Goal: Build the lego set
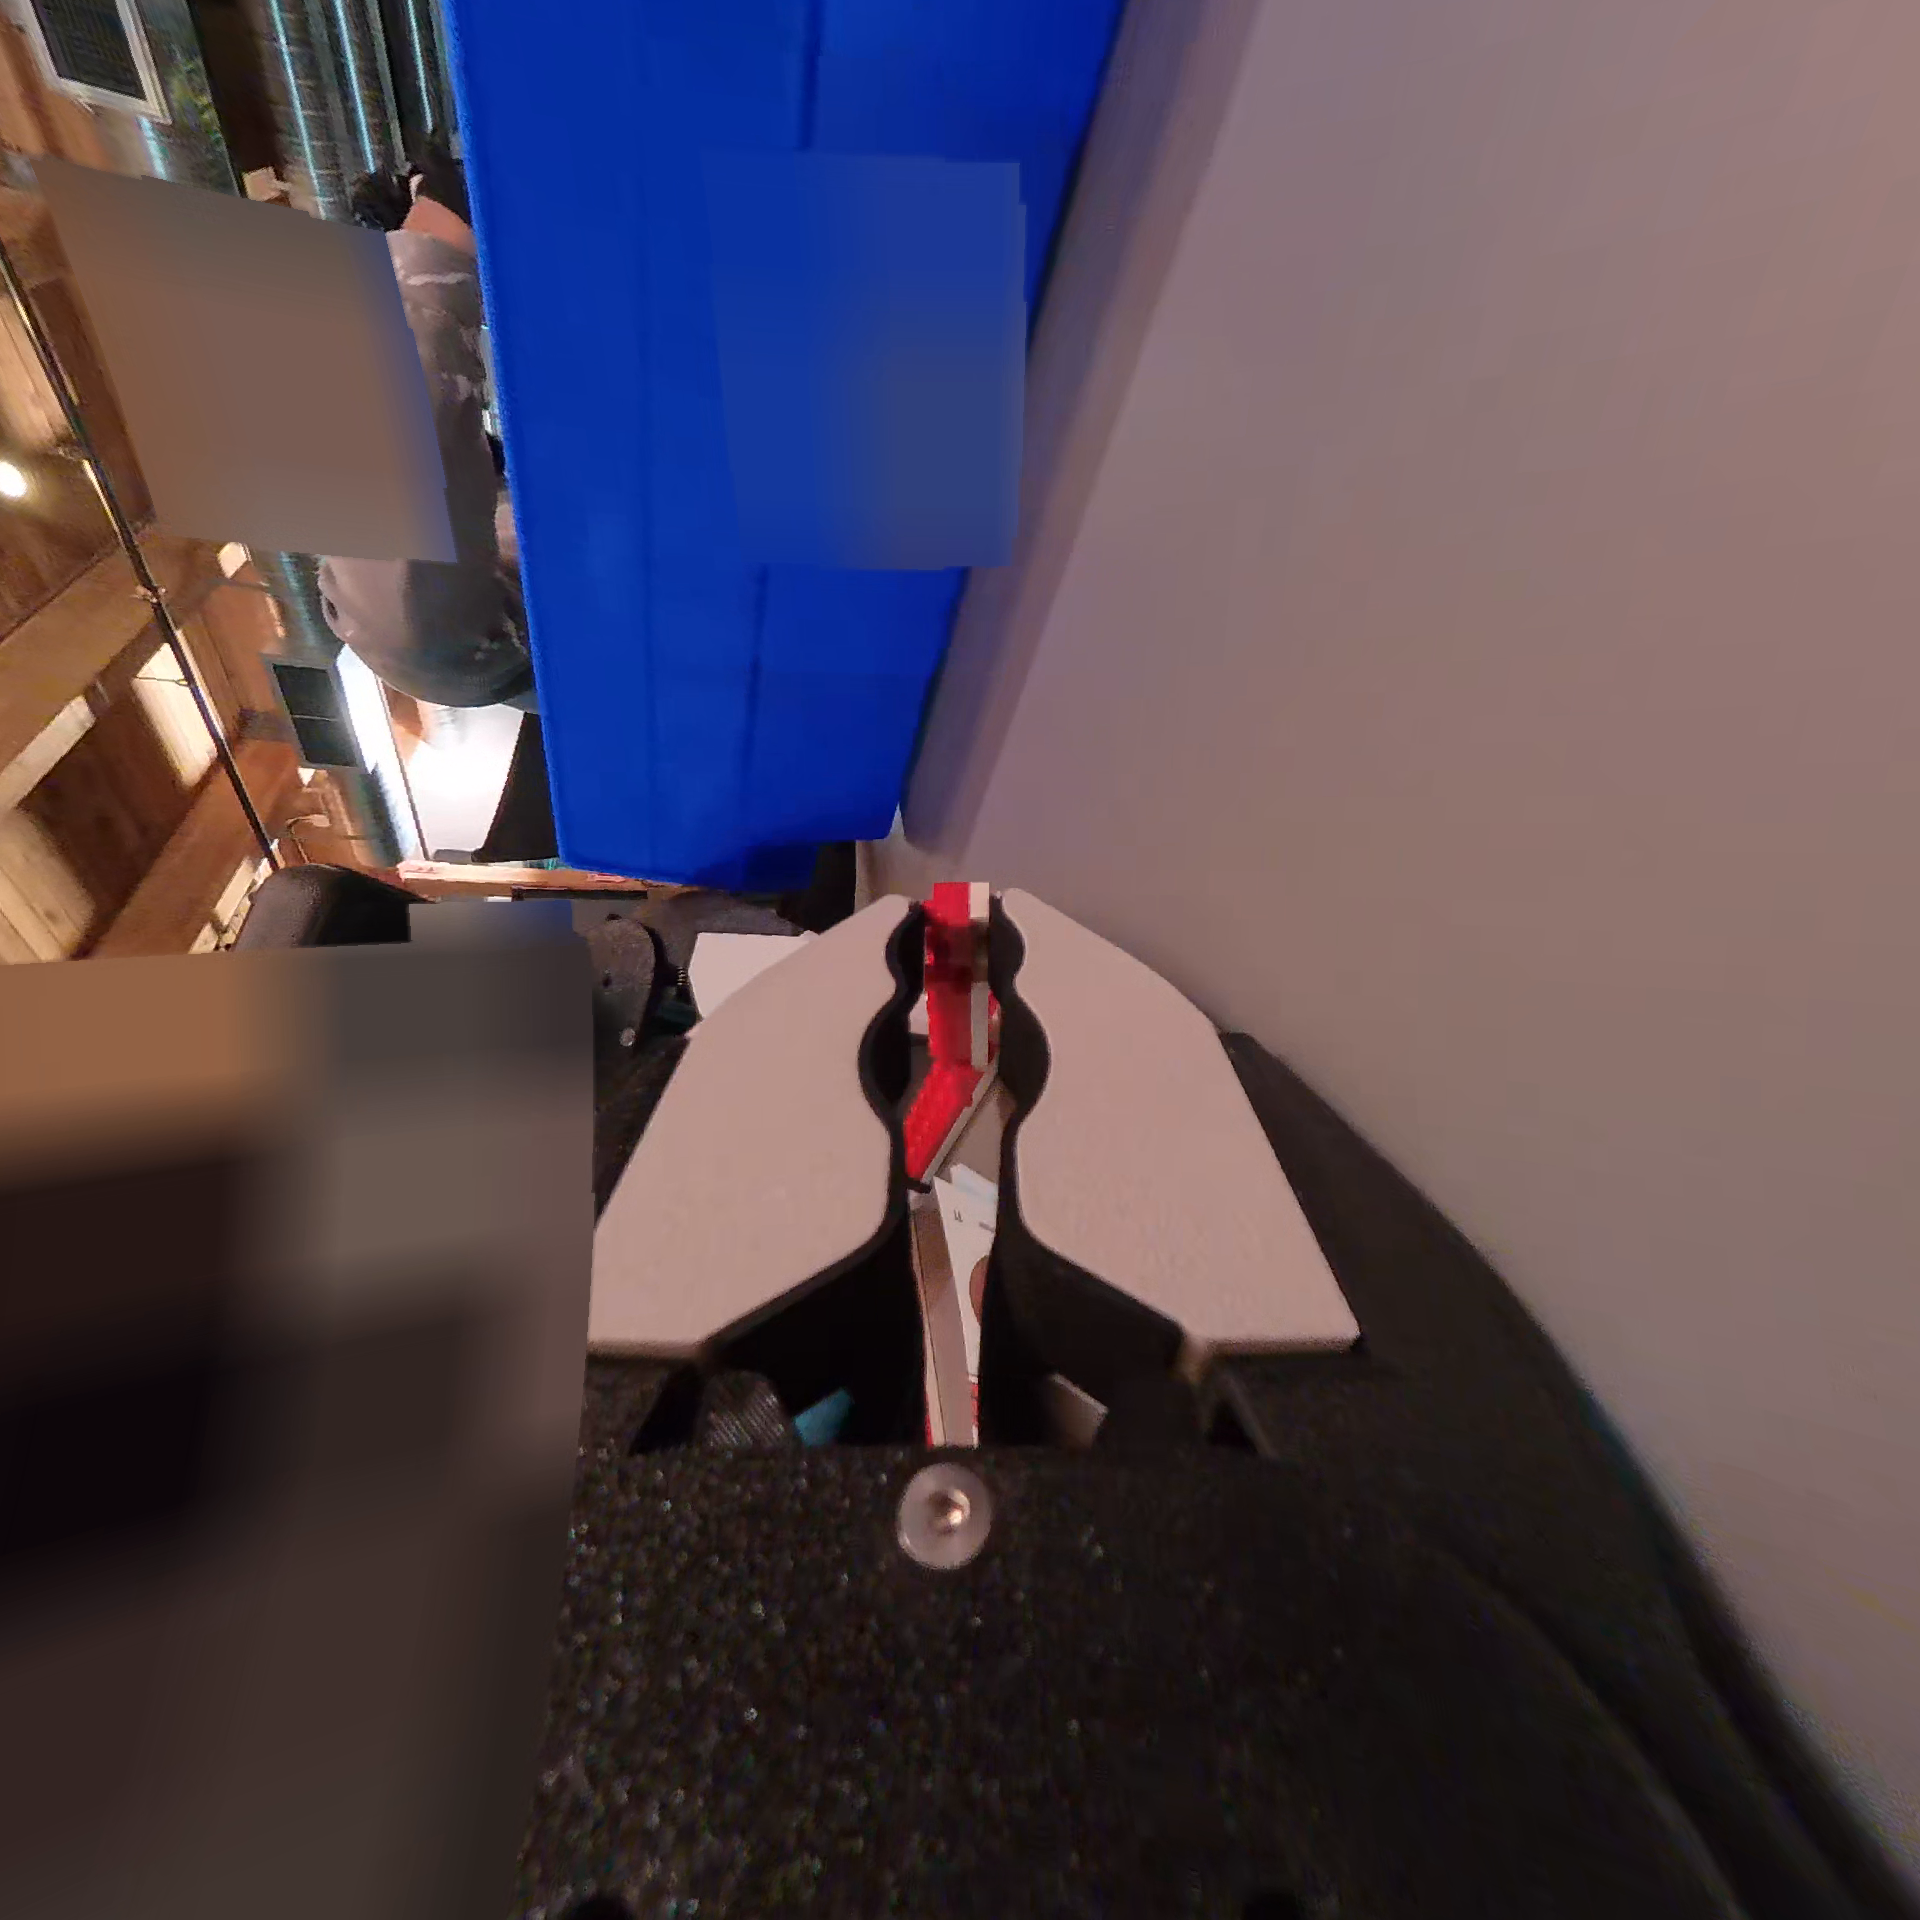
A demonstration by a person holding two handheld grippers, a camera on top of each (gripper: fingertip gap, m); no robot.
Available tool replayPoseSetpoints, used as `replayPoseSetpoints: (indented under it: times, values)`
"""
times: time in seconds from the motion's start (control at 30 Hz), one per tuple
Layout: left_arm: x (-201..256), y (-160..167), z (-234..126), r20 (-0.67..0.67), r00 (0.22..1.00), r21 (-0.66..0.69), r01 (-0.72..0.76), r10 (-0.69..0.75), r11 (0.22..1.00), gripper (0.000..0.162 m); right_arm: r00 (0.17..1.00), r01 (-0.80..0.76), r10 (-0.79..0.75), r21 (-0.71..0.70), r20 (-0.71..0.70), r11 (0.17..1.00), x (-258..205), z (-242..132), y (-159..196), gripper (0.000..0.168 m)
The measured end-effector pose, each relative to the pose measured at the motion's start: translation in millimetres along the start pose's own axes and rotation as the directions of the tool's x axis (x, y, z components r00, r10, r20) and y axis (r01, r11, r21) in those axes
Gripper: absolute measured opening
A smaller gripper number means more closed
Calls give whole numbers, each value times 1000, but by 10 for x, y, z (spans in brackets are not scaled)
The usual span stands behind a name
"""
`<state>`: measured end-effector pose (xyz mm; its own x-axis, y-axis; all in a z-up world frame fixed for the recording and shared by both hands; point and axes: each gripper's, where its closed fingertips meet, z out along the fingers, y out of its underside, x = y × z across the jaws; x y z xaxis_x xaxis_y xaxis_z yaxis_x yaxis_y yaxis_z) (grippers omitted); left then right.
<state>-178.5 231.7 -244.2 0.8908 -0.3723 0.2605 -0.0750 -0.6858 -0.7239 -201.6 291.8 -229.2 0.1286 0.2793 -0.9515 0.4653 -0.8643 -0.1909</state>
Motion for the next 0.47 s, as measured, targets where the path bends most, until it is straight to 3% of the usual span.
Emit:
replayPoseSetpoints:
  times: [0.03, 0.37, 0.47]
  values:
    - [6, 1, 1, -5, 1000, -1, -1, 1, 1000, 35, 1000, 3, -3, 3, -5, 1000, 5, 0, -3, 12]
    - [17, 0, 3, -27, 1000, 0, 8, -8, 1000, 34, 999, 31, -31, 11, -18, 999, 18, 7, -5, 12]
    - [16, -1, -5, -26, 1000, 2, 5, -5, 1000, 33, 997, 12, -14, 26, 74, 1000, -123, -37, -30, 12]
